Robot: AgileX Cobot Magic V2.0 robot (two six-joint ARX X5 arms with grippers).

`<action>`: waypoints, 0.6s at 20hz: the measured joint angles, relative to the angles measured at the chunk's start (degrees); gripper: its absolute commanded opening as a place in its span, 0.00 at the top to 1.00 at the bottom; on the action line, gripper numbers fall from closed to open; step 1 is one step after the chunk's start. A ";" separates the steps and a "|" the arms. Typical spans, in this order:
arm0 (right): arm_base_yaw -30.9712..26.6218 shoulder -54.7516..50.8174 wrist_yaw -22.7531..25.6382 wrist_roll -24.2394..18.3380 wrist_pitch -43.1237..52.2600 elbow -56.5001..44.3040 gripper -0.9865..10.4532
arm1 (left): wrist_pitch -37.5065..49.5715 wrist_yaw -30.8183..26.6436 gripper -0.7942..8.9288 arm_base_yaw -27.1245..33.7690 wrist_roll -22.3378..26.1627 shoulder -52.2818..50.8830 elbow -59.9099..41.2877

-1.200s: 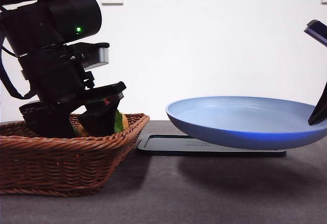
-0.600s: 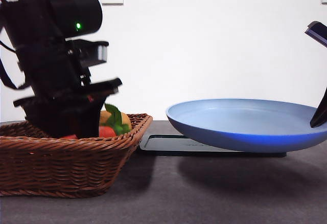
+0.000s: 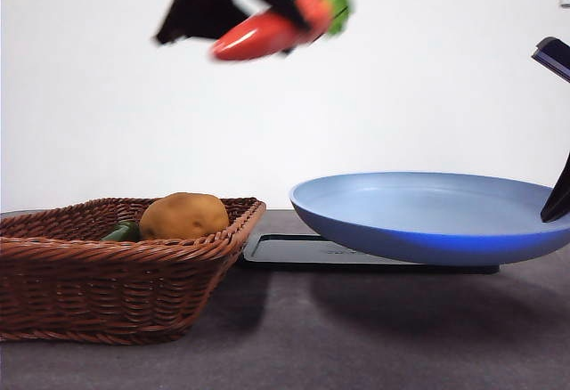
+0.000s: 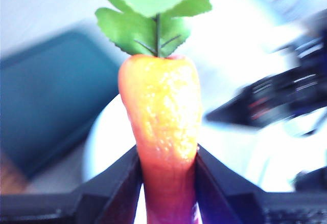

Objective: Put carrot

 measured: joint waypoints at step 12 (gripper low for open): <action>0.00 0.00 -0.24 0.02 -1.95 0.00 0.91 | 3.98 -7.78 0.82 -12.04 1.77 14.84 -0.02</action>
